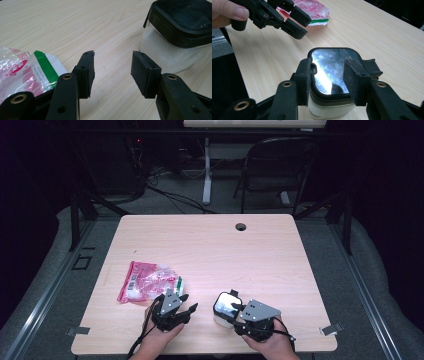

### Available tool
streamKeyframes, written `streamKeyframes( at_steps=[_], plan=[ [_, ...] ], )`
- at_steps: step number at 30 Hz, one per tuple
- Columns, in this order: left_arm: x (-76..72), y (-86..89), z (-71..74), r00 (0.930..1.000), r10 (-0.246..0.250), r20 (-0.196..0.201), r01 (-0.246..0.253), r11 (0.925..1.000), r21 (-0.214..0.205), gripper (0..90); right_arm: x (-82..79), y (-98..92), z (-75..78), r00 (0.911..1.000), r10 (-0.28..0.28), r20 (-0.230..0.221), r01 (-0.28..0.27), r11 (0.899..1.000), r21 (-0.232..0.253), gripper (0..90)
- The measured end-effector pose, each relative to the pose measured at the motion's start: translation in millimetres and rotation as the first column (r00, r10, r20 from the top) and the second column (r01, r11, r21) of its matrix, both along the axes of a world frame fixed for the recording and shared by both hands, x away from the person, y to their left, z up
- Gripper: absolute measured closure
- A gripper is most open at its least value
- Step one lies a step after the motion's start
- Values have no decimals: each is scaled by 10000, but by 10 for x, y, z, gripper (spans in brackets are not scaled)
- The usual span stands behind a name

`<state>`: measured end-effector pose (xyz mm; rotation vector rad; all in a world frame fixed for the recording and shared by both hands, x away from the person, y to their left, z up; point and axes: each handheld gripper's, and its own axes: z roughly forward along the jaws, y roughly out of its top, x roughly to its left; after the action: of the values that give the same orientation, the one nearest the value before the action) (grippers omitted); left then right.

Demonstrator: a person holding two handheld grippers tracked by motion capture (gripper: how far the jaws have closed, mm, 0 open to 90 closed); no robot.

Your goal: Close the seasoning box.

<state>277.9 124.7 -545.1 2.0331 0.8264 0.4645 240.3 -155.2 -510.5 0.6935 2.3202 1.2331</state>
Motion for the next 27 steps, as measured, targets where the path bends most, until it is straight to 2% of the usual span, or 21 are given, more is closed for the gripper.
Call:
streamKeyframes(
  at_steps=[14,27],
  plan=[
    [9,8,-7,10000,56,13,-56,10000,-13,525,6,-12,3,10000,-6,-18,6,10000,60,569],
    [16,19,-10,10000,-1,-18,1,10000,66,541,41,-93,35,9995,-161,-276,173,9990,422,566]
  ],
)
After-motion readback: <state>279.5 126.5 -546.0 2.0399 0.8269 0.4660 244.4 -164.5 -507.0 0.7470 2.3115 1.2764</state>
